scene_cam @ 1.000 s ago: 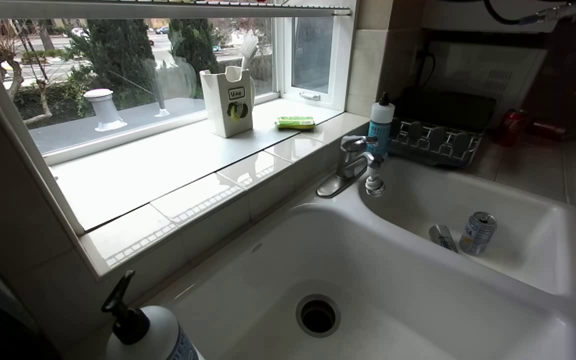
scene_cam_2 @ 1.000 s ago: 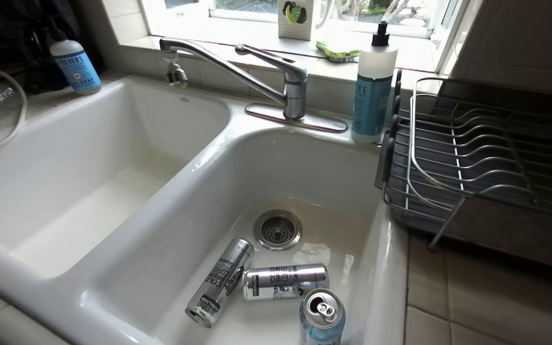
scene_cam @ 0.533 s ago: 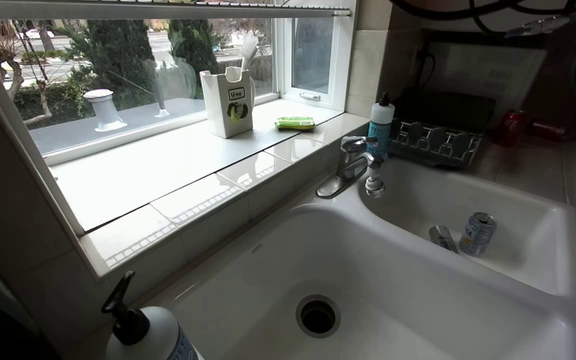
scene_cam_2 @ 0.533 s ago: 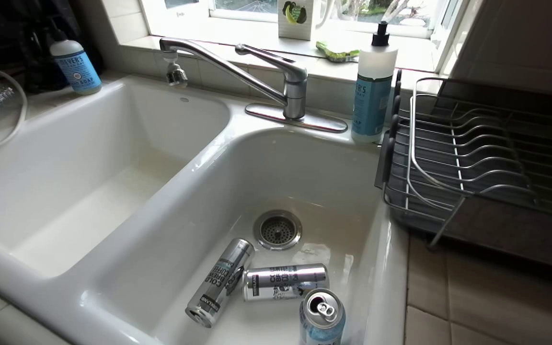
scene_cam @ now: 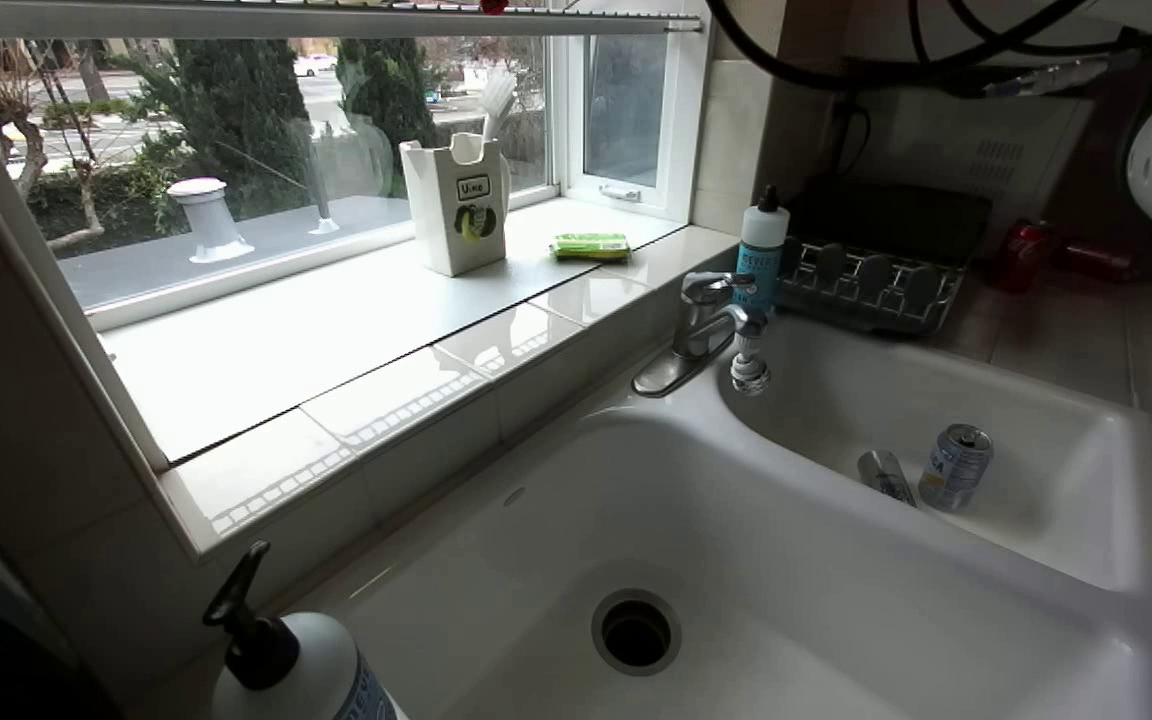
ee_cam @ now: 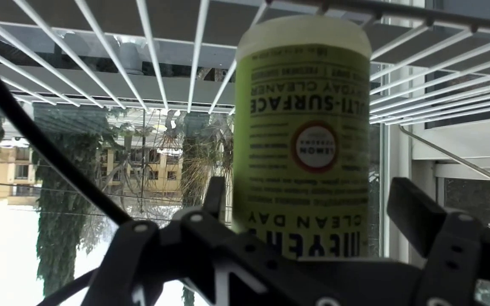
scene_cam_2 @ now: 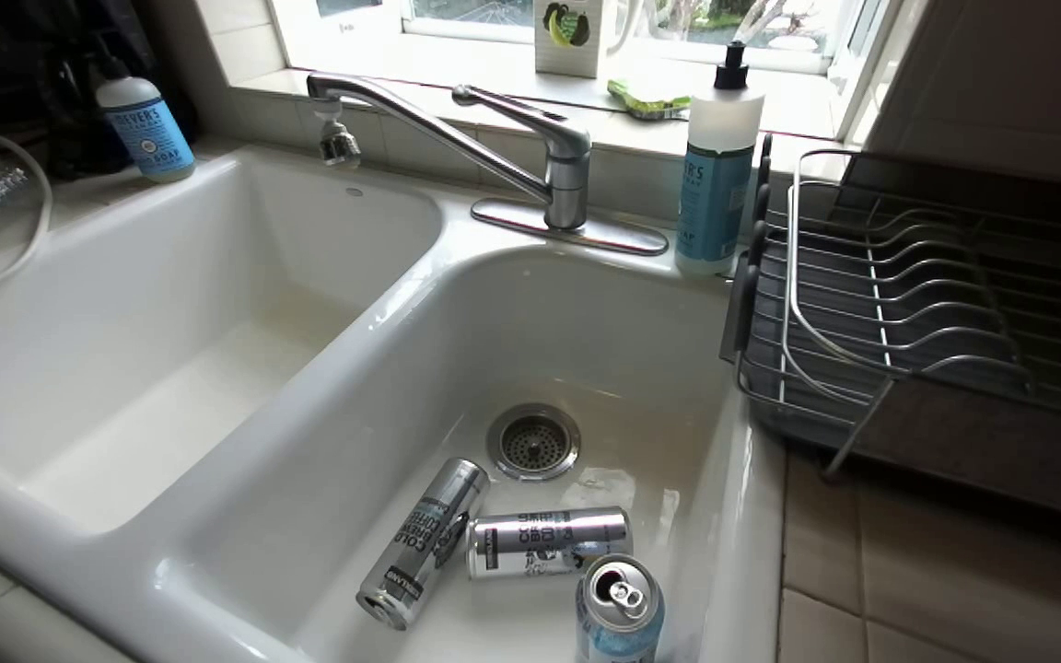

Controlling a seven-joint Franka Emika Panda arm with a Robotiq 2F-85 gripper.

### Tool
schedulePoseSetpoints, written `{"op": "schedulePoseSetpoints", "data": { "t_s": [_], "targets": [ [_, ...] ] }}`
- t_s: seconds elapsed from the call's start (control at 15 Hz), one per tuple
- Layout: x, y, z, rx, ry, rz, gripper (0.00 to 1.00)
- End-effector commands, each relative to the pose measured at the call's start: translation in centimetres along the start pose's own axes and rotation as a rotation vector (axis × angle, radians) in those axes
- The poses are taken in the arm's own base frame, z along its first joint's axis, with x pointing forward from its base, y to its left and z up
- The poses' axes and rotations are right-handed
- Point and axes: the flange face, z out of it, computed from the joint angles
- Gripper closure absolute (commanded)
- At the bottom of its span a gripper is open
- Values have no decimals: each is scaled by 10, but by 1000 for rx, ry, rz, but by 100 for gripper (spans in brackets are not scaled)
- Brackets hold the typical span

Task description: Shift the yellow bottle to the sink

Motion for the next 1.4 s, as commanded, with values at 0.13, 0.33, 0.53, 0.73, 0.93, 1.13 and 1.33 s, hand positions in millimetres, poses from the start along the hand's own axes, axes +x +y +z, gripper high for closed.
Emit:
{"op": "schedulePoseSetpoints", "data": {
  "t_s": [0.13, 0.33, 0.53, 0.73, 0.93, 1.13, 1.33],
  "targets": [
    [-4, -1, 7, -26, 30, 21, 37],
    [-3, 1, 7, -30, 34, 24, 52],
    [0, 0, 3, -30, 32, 19, 55],
    [10, -2, -10, -32, 28, 3, 55],
    [24, -10, -28, -22, 34, -21, 55],
    [37, -22, -49, -16, 33, -53, 55],
    [49, -35, -70, -15, 17, -88, 55]
  ]
}}
